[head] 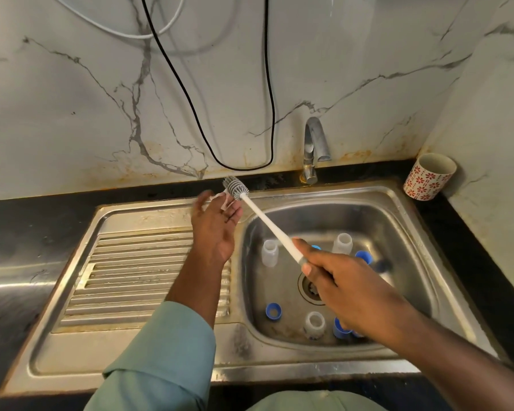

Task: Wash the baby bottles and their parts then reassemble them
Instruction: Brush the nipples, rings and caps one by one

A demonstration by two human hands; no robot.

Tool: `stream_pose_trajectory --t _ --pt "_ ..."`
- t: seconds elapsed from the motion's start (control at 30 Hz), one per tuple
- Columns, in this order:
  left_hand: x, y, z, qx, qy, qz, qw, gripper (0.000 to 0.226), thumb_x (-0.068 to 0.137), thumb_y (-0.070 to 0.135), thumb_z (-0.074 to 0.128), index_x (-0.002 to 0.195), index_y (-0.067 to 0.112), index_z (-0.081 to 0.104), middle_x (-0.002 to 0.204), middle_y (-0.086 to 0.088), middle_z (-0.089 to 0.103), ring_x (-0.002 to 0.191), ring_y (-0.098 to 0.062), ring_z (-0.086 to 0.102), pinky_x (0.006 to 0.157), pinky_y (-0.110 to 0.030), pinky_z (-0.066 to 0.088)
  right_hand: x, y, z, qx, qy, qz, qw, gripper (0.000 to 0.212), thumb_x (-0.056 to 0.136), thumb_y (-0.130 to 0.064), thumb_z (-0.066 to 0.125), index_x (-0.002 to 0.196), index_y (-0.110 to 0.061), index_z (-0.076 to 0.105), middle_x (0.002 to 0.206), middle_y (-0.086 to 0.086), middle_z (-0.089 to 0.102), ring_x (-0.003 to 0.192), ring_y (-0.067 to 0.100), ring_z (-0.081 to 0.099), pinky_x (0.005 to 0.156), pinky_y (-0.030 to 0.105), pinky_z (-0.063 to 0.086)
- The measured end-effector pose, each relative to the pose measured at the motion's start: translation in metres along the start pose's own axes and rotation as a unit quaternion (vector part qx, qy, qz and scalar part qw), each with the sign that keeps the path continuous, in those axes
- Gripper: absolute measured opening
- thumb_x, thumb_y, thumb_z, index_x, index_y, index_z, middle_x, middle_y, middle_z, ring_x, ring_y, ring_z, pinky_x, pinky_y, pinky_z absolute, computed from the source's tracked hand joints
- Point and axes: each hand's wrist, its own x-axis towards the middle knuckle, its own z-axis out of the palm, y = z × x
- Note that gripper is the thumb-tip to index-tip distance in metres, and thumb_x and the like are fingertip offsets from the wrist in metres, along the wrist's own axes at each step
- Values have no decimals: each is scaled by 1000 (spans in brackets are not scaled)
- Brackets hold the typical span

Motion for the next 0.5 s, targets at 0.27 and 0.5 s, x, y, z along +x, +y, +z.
stream_pose_trajectory --t 0.27,0.5 --pt "-9 -1 11 -117 -6 -74 990 21 99 12 55 115 -1 59 104 -20 68 87 -25 71 79 -37 61 -4 -9 12 29 -8 0 1000 42 103 -34 37 141 -51 35 53 -24 51 40 -2 45 41 15 36" --pt "-16 3 24 -99 18 -61 993 29 100 8 52 128 0 55 114 -22 68 95 -26 72 70 -33 62 -10 -12 9 96 -4 19 995 37 103 -33 40 125 -62 42 62 -7 48 39 2 38 42 19 37"
